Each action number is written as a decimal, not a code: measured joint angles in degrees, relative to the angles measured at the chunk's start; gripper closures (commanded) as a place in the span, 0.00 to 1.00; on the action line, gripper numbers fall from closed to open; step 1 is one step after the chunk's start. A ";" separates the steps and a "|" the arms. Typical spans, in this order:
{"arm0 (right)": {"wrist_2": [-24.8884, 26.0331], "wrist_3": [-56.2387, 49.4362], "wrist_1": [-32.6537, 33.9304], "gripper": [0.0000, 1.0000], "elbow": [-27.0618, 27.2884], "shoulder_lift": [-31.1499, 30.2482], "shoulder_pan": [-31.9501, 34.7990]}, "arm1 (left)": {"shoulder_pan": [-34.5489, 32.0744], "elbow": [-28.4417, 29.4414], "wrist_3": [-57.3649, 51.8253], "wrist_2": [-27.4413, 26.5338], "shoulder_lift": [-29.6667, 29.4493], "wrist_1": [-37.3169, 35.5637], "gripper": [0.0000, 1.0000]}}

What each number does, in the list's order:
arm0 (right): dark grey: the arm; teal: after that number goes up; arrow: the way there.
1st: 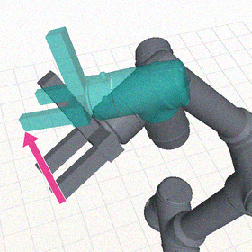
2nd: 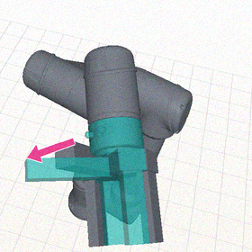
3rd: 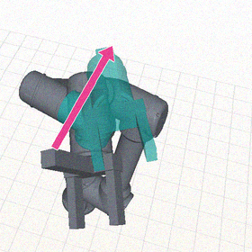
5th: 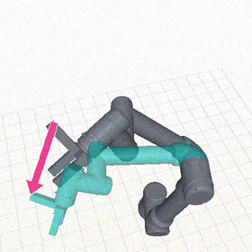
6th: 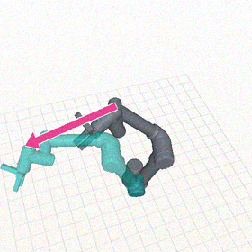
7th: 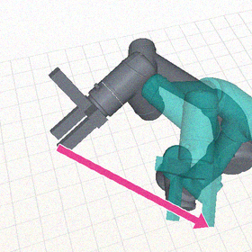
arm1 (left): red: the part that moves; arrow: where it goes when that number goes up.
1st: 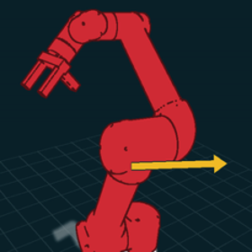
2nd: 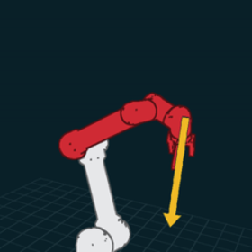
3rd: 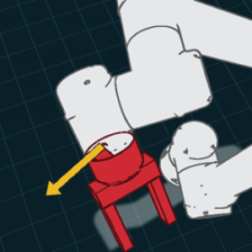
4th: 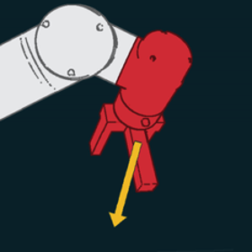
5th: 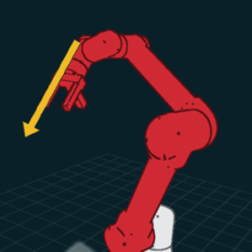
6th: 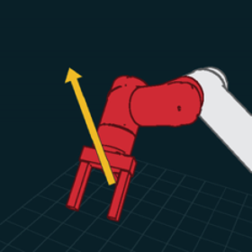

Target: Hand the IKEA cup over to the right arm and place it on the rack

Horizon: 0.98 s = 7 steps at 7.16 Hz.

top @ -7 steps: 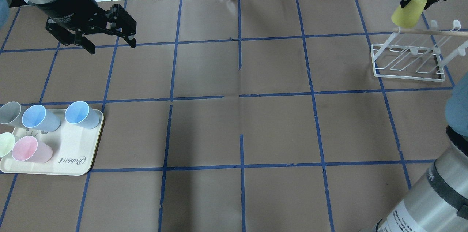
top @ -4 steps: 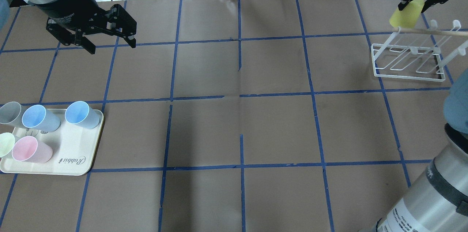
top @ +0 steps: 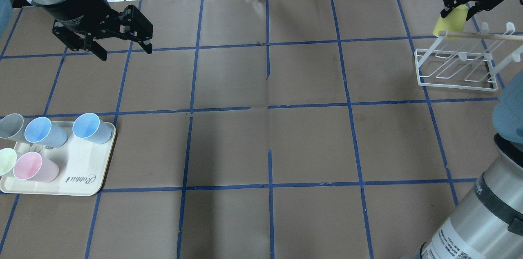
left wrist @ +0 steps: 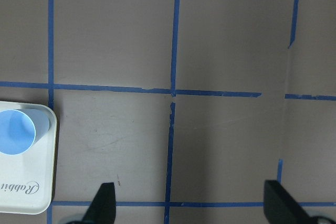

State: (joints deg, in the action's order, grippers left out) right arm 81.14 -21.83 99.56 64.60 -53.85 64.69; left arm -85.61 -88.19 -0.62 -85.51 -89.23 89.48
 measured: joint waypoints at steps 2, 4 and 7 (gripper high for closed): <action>0.06 0.03 -0.16 0.31 0.00 0.20 0.00 | 0.00 0.01 0.00 -0.06 -0.11 0.00 0.00; 0.01 0.03 -0.21 0.12 -0.01 0.23 0.00 | 0.00 -0.01 0.00 -0.09 -0.10 0.00 0.00; 0.17 0.04 -0.24 0.06 -0.28 0.24 -0.03 | 0.00 -0.04 0.00 -0.05 0.01 0.00 0.00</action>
State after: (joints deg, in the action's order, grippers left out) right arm 81.31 -21.80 99.32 64.32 -53.61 64.66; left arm -85.61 -88.24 -0.62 -85.57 -89.23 89.47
